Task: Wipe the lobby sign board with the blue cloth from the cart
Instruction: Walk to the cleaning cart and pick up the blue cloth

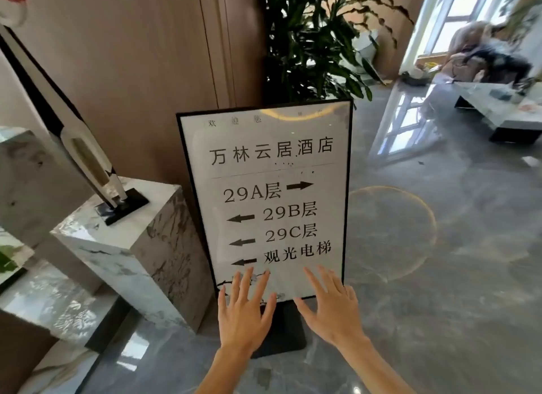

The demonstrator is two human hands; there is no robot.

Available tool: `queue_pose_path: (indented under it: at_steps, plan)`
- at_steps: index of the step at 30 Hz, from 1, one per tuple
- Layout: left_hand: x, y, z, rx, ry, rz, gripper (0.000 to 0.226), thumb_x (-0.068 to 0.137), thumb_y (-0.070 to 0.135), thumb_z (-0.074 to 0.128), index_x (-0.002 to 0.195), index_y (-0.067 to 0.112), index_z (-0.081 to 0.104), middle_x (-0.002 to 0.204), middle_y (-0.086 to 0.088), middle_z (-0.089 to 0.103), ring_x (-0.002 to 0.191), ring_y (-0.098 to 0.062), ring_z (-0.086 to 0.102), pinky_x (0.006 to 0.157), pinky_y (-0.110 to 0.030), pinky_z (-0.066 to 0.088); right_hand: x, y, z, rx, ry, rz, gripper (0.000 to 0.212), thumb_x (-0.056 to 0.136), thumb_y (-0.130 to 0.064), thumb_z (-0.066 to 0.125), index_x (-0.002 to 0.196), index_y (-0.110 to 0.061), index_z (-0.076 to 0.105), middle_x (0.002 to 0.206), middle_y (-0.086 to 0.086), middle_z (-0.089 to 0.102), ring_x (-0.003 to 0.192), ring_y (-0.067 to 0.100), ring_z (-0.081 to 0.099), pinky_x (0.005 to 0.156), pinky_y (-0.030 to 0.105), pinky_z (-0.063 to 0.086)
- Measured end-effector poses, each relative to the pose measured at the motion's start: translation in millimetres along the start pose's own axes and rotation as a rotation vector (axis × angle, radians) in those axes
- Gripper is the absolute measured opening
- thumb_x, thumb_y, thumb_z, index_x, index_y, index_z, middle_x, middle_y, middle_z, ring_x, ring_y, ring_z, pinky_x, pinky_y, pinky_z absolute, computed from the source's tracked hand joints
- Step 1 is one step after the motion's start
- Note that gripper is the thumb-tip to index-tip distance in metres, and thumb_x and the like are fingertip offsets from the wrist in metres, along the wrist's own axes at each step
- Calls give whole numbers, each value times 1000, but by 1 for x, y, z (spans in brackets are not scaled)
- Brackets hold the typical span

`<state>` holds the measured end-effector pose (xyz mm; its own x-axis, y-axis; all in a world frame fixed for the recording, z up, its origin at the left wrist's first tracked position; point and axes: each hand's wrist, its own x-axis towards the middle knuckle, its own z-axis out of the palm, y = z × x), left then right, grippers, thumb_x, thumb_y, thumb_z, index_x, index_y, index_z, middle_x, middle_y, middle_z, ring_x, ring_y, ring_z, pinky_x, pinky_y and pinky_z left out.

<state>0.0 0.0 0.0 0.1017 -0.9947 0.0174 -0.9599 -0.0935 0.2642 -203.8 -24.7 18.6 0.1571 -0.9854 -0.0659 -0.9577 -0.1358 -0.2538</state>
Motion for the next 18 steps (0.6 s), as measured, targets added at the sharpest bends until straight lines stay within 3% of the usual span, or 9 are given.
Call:
queue_pose_path:
  at_steps: [4,8,18]
  plan:
    - [0,-15,12,-31,-25,32,67,89,78,1,152,56,6,167,16,-1,154,-14,-8,123,-51,0,-18,-4,14,-22,32,85,81,84,-85,11,156,-48,-1,169,-8,4,156,19,2,123,53,16]
    - [-8,-18,19,-21,-77,146,67,90,76,0,153,55,12,167,14,-2,155,-16,-2,122,-51,2,-43,-1,22,-29,47,158,79,87,-83,15,156,-45,8,169,-10,-3,156,18,-7,124,55,10]
    - [-45,24,17,21,-160,391,67,90,74,0,153,54,9,167,14,-3,155,-17,-4,123,-50,1,-129,19,15,25,117,402,80,87,-83,17,156,-47,0,169,-10,-4,156,18,-8,125,55,8]
